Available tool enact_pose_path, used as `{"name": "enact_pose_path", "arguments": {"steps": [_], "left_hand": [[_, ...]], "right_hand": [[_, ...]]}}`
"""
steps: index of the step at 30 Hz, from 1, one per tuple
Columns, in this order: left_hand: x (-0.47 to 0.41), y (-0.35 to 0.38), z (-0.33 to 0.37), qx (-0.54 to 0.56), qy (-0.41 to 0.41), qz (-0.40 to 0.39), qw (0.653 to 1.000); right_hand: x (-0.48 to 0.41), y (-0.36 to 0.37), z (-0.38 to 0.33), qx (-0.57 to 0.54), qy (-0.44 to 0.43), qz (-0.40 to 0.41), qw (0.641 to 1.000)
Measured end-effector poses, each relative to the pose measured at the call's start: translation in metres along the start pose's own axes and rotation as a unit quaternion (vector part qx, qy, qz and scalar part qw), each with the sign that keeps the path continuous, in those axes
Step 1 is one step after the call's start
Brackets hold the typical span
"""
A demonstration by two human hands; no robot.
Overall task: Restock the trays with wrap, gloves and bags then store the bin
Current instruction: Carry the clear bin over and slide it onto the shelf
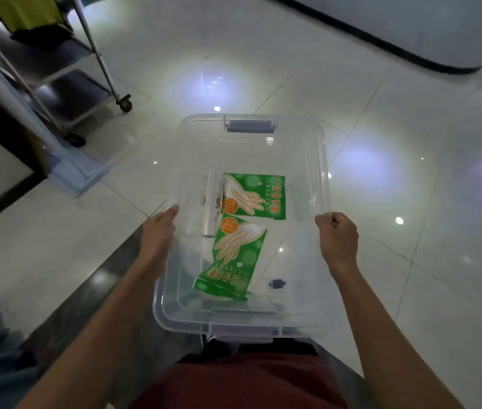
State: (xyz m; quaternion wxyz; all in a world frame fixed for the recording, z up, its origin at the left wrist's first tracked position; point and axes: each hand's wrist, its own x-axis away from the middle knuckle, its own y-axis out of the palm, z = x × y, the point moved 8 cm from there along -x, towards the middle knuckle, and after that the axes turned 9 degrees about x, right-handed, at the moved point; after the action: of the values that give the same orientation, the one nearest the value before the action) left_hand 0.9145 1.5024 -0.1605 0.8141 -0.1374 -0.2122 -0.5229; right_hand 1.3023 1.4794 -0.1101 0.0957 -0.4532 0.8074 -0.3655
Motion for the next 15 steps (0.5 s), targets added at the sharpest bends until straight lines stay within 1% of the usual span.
{"name": "enact_pose_path", "arguments": {"steps": [4,7,10,12,15], "left_hand": [[-0.082,0.063,0.046,-0.032,0.007,-0.025,0.999],[-0.149,0.118,0.075,-0.057,0.008,-0.036,0.998],[-0.212,0.169,0.106,-0.057,0.009,-0.03,0.998],[-0.249,0.196,0.13,-0.058,0.011,-0.011,0.998],[-0.301,0.224,0.172,-0.05,0.01,0.004,0.999]], "right_hand": [[-0.07,0.02,-0.018,-0.039,0.044,0.025,0.998],[-0.143,0.044,-0.031,-0.065,0.064,0.031,0.995],[-0.225,0.069,-0.06,-0.083,0.061,0.026,0.994],[-0.283,0.085,-0.085,-0.089,0.059,0.016,0.994],[-0.361,0.107,-0.147,-0.086,0.029,-0.013,0.996]]}}
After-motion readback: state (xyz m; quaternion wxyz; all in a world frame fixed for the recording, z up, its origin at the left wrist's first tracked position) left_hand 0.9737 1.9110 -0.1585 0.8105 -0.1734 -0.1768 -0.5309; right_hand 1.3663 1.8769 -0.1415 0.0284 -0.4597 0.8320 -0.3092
